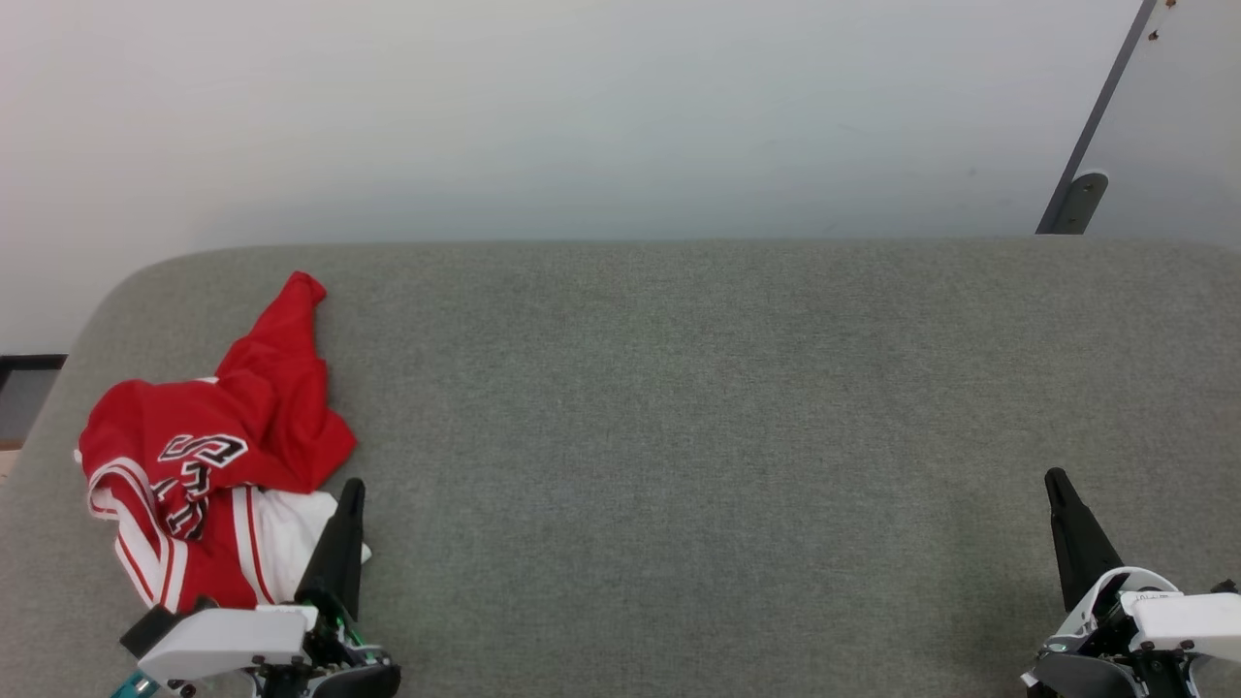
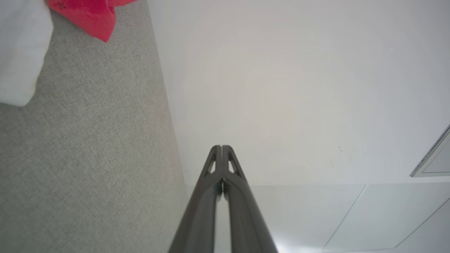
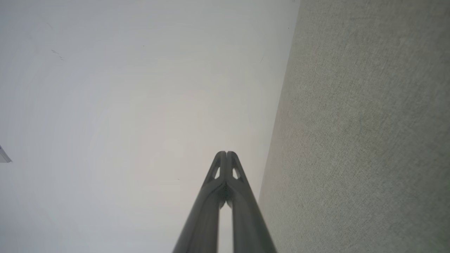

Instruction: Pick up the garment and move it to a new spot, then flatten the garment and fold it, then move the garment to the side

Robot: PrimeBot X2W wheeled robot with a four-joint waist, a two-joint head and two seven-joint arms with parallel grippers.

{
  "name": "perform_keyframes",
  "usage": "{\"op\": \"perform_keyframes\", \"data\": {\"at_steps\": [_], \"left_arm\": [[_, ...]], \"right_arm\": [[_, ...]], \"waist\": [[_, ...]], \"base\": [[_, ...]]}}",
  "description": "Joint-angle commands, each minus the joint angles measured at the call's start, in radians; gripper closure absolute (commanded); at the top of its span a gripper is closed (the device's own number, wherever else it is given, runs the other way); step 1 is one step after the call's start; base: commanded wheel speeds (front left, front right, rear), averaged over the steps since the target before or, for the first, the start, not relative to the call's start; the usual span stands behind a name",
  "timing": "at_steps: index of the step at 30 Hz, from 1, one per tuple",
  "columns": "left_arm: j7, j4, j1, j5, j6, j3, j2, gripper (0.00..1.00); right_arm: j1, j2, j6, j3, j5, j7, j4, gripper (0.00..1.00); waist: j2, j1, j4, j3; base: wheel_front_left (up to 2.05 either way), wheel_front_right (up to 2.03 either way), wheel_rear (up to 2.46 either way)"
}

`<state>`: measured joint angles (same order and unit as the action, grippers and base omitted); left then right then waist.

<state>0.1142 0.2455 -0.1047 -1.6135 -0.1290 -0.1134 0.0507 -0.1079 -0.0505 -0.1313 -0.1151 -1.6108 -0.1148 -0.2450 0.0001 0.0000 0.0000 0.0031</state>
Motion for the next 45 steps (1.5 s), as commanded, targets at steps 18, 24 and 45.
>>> {"op": "perform_keyframes", "data": {"at_steps": [18,24,45], "left_arm": [[0.002,0.001,-0.010,0.001,-0.003,-0.001,-0.001,1.00],[-0.006,0.023,0.019,0.005,0.002,0.003,-0.004,0.00],[-0.108,-0.014,-0.006,0.379,0.016,0.018,0.021,0.00]], "right_arm": [[-0.002,0.003,0.001,0.002,-0.004,-0.001,0.000,1.00],[0.014,0.002,0.000,-0.002,0.000,0.002,-0.027,0.00],[-0.051,-0.080,0.000,0.089,0.232,0.108,-0.044,0.00]], "waist": [[-0.0001,0.0000,0.000,0.000],[-0.0001,0.0000,0.000,0.000],[-0.0001,0.0000,0.002,0.001]], "base": [[0.00,0.00,0.00],[0.00,0.00,0.00],[0.00,0.00,0.00]]}}
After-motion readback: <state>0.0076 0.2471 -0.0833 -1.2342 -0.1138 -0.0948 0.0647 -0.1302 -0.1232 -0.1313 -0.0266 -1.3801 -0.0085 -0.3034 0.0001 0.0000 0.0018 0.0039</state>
